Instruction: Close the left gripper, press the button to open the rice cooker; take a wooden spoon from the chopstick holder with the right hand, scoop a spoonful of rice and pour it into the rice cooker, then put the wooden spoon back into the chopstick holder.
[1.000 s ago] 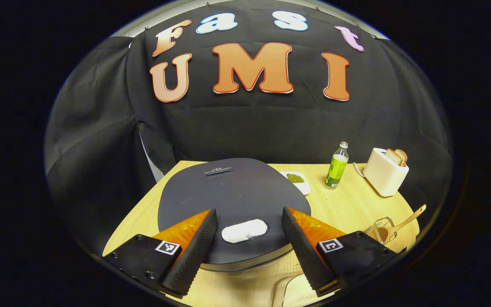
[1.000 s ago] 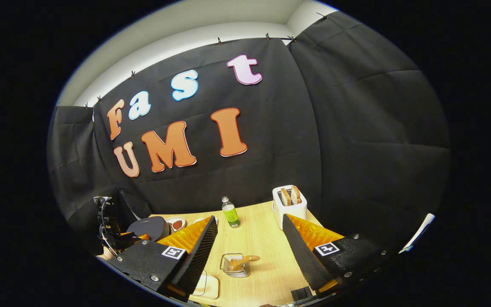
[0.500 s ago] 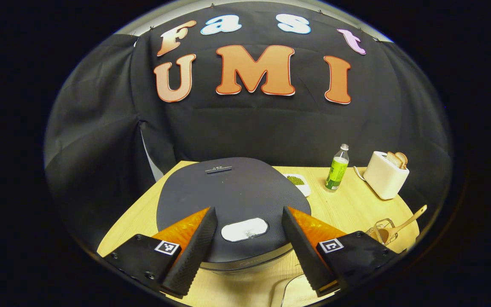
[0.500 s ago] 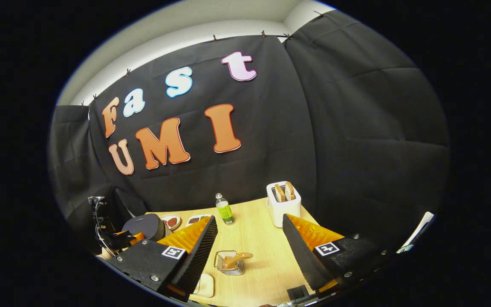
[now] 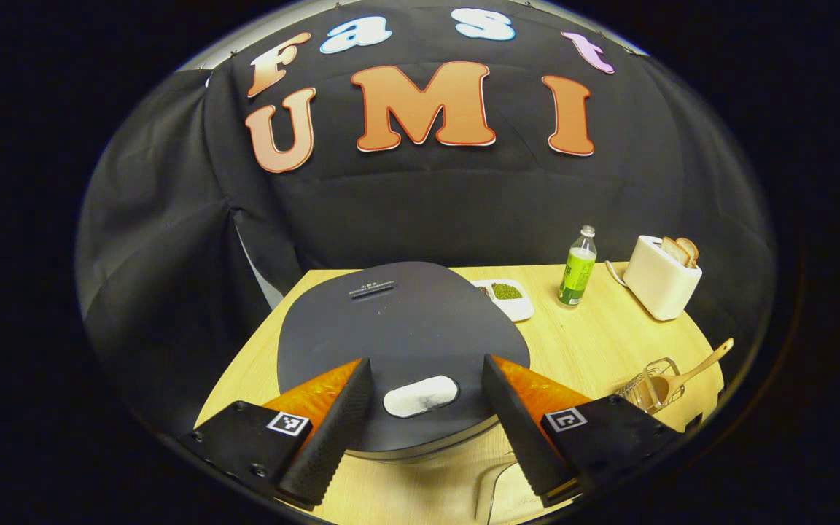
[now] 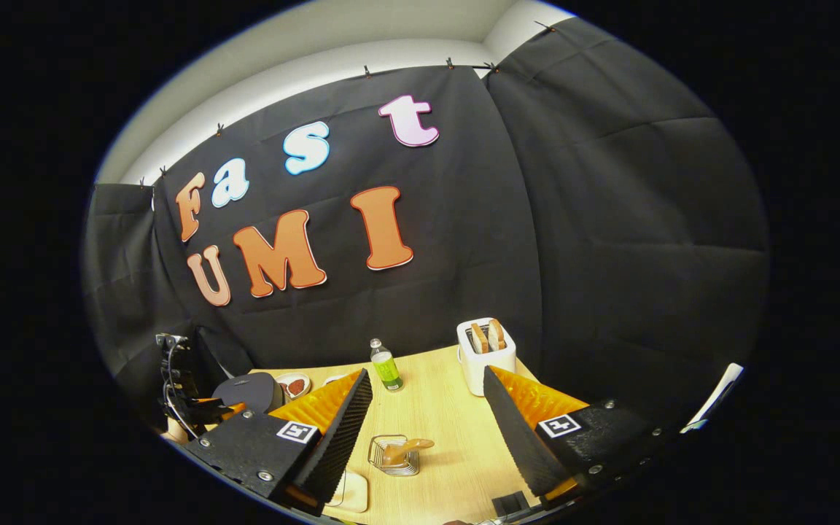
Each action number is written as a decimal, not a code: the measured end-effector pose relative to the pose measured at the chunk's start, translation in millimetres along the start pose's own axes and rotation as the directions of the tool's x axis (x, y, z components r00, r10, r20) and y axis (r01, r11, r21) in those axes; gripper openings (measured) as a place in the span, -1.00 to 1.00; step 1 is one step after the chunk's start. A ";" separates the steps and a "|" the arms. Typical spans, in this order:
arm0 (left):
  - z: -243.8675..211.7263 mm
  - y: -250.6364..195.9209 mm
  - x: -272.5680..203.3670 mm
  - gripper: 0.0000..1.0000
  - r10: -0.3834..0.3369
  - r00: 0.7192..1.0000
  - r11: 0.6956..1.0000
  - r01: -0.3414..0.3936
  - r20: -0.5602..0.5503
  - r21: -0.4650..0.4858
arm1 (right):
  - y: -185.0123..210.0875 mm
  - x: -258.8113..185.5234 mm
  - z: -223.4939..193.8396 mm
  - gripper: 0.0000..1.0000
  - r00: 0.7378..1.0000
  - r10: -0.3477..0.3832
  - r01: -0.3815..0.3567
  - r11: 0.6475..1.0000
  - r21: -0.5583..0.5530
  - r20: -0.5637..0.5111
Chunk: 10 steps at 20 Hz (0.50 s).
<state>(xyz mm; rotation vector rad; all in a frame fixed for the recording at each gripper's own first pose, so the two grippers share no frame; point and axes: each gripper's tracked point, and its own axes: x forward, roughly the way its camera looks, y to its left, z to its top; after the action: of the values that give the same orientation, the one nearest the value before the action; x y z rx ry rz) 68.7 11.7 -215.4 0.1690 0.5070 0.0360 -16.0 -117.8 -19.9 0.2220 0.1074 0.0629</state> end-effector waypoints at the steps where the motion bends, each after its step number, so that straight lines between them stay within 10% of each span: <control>1: 11.0 -0.1 -6.7 0.89 -0.006 1.000 1.000 0.006 0.017 -0.001 | 0.3 -0.2 0.6 0.89 1.000 0.002 -0.002 1.000 -0.004 -0.001; 10: 158.3 21.8 -97.2 1.00 -0.038 0.956 0.996 0.059 0.290 -0.065 | 1.6 5.9 14.3 0.89 1.000 -0.002 0.003 0.999 -0.048 0.025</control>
<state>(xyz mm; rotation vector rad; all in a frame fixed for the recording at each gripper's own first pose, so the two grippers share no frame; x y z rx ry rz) 60.8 1.6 -28.9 0.0879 0.2172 -0.0182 -8.6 -118.9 -6.3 0.1744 0.0815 0.0602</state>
